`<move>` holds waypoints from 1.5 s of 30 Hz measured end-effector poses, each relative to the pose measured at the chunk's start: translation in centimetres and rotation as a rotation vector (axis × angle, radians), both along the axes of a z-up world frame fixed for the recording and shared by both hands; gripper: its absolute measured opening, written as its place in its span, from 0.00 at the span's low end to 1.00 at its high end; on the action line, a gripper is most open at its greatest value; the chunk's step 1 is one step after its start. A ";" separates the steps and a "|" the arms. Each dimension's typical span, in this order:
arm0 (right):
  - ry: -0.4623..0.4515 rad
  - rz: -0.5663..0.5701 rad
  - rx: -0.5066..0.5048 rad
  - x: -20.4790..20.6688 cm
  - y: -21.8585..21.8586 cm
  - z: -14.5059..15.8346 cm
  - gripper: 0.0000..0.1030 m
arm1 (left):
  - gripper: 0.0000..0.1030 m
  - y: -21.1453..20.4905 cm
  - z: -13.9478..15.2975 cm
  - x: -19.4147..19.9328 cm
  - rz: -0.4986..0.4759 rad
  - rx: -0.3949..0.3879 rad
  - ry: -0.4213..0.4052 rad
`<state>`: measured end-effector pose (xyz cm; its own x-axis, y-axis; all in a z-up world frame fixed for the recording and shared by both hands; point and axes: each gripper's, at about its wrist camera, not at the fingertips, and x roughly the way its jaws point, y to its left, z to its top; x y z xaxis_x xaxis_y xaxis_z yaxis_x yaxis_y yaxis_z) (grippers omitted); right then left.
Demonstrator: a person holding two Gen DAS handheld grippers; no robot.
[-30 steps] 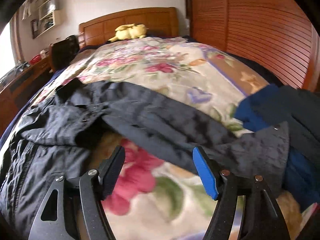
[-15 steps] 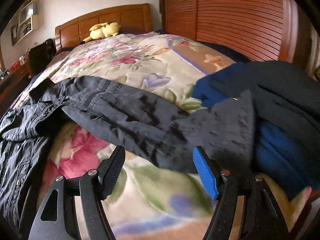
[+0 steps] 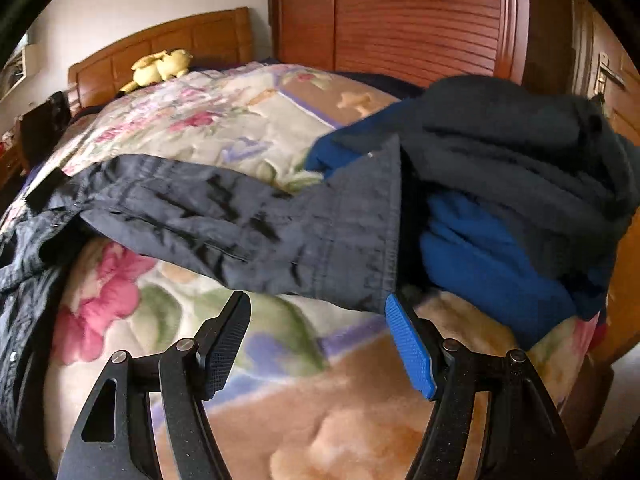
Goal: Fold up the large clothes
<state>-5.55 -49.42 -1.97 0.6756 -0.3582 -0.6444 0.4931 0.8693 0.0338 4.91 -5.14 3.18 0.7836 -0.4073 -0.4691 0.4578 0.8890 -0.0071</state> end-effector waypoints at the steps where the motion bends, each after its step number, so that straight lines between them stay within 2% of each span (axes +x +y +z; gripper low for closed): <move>1: 0.009 -0.015 0.003 0.1 -0.3 -0.2 0.70 | 0.71 0.3 -0.1 0.0 0.006 0.002 0.001; 5: 0.032 -0.024 0.081 1.1 -1.6 -1.1 0.70 | 0.71 1.2 -0.2 0.2 0.024 0.009 0.006; 8: 0.068 -0.020 0.085 2.4 -2.2 -1.1 0.70 | 0.72 1.9 -0.2 0.3 0.036 0.006 0.006; 13: 0.034 -0.015 0.114 3.8 -2.6 -0.4 0.70 | 0.72 3.0 0.0 0.3 0.051 -0.006 0.006; 14: 0.017 -0.006 0.121 3.8 -2.5 -0.2 0.65 | 0.72 3.1 0.0 0.3 0.054 -0.006 0.006; 15: 0.008 -0.001 0.123 3.9 -2.5 0.0 0.52 | 0.72 3.3 -0.1 0.3 0.059 -0.004 0.006; 16: 0.006 -0.004 0.114 4.1 -2.5 0.2 0.45 | 0.72 3.6 -0.1 0.4 0.065 -0.001 0.008; 17: 0.003 0.001 0.093 4.2 -2.1 0.5 0.29 | 0.72 3.9 -0.2 0.5 0.075 0.004 0.011; 20: -0.041 0.050 0.047 4.1 -0.6 1.7 0.18 | 0.72 4.9 -0.4 0.8 0.100 0.003 0.017; 23: -0.087 0.100 -0.015 4.0 2.1 3.7 0.12 | 0.72 5.7 -0.4 1.1 0.110 0.000 0.023; 33: -0.211 0.338 -0.133 6.9 12.5 11.2 0.09 | 0.72 8.4 -0.2 1.4 0.171 -0.005 0.018; 38: -0.224 0.444 -0.147 9.0 16.9 12.6 0.09 | 0.72 9.4 -0.3 1.4 0.192 0.007 0.018; 45: -0.259 0.597 -0.134 12.1 22.0 13.7 0.09 | 0.72 11.7 0.3 1.6 0.224 -0.039 0.016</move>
